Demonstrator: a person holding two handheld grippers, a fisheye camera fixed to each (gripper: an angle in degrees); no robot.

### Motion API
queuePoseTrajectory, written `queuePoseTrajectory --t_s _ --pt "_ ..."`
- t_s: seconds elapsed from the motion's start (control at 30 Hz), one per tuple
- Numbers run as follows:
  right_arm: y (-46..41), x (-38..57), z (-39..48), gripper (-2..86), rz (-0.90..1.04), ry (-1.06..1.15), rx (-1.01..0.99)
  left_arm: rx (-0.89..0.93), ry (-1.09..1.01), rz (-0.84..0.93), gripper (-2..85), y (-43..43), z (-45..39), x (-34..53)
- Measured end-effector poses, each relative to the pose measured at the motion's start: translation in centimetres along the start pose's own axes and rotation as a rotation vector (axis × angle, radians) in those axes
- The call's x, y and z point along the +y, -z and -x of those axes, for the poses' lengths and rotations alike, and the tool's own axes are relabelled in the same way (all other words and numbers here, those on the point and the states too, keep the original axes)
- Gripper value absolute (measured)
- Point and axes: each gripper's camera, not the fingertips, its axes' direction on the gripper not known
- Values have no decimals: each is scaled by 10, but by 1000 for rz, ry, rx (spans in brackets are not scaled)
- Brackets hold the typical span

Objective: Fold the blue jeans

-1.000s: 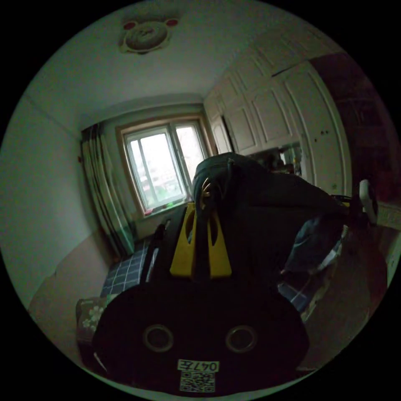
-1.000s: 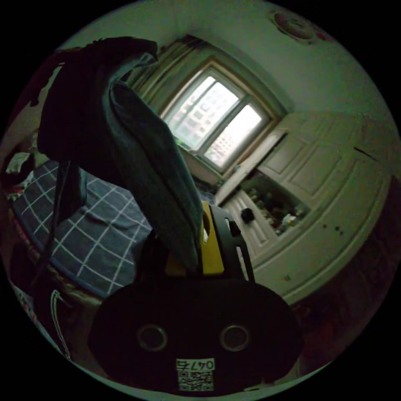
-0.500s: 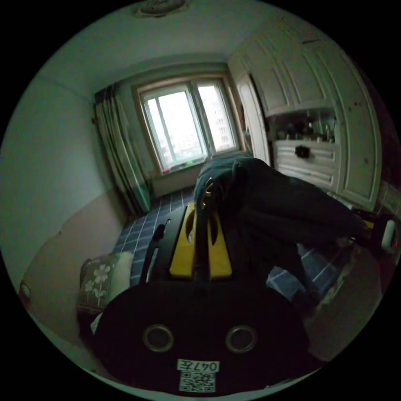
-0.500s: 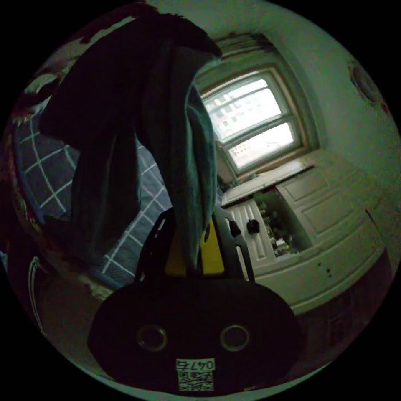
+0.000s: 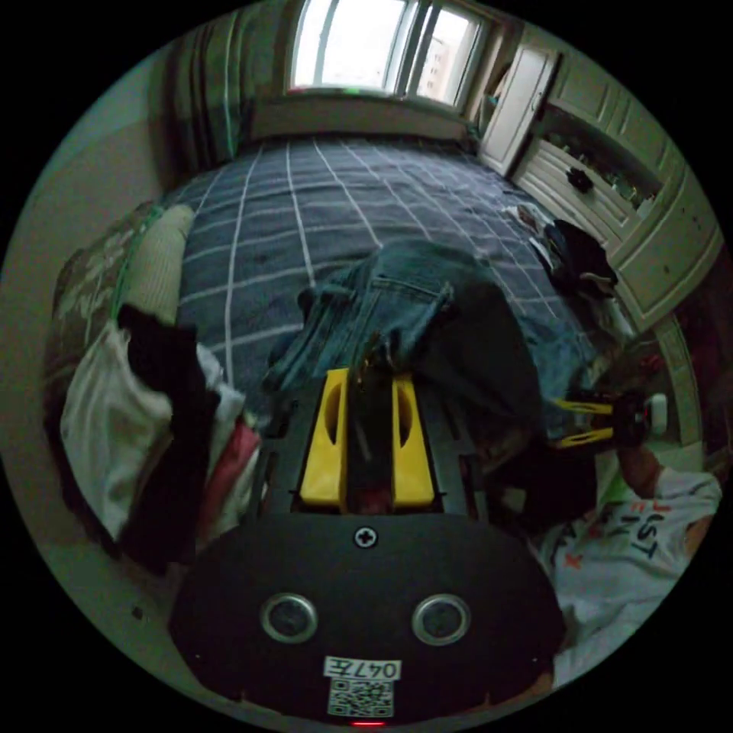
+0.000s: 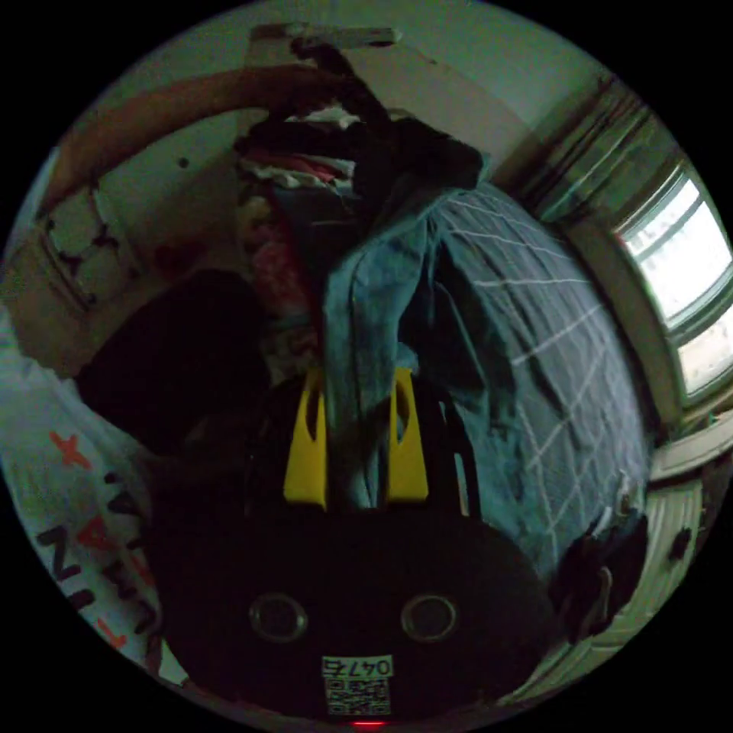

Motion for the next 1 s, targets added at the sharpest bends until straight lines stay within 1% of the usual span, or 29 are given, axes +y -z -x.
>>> queuePoseTrajectory --t_s 0.03,0.13,0.2,0.3,0.37,0.43,0.5,0.57,0.6,0.63,0.67,0.73,0.8,0.83,0.93,1.0 --pt "2 -1 0 69 -35 12 -119 9 40 10 72 5 12 19" --pt "10 4 -1 55 -132 15 -220 52 126 -62 65 26 38 64" --pt "13 11 -10 47 -205 -33 -198 54 153 -99 69 38 48 78" --pt "7 21 -36 46 -219 -153 -90 1 103 -116 109 53 48 65" --pt "-1 26 -54 54 -223 -231 -51 -54 35 -103 138 53 41 33" --pt "-9 29 -69 64 -229 -305 -55 -79 -4 -95 141 42 38 4" --pt "-15 31 -72 65 -245 -338 -32 -102 -9 -50 139 20 40 -23" --pt "-23 31 -72 63 -246 -362 -18 -159 30 105 132 -23 53 -43" --pt "-29 30 -72 61 -232 -370 -9 -162 38 117 127 -32 56 -42" --pt "-34 29 -73 59 -216 -374 10 -158 54 98 104 -43 61 -35" --pt "-36 29 -74 58 -207 -375 23 -154 55 60 66 -50 65 -22" --pt "-46 22 -83 51 -171 -368 64 -146 23 42 54 -59 67 1" --pt "-51 10 -91 46 -158 -344 71 -126 3 108 46 -74 68 22" --pt "-56 -3 -96 43 -162 -314 76 -139 7 141 42 -80 69 37" --pt "-74 -51 -101 40 -185 -198 98 -193 61 112 30 -74 76 72" --pt "-93 -88 -101 40 -193 -114 103 -238 103 60 26 -62 82 90"
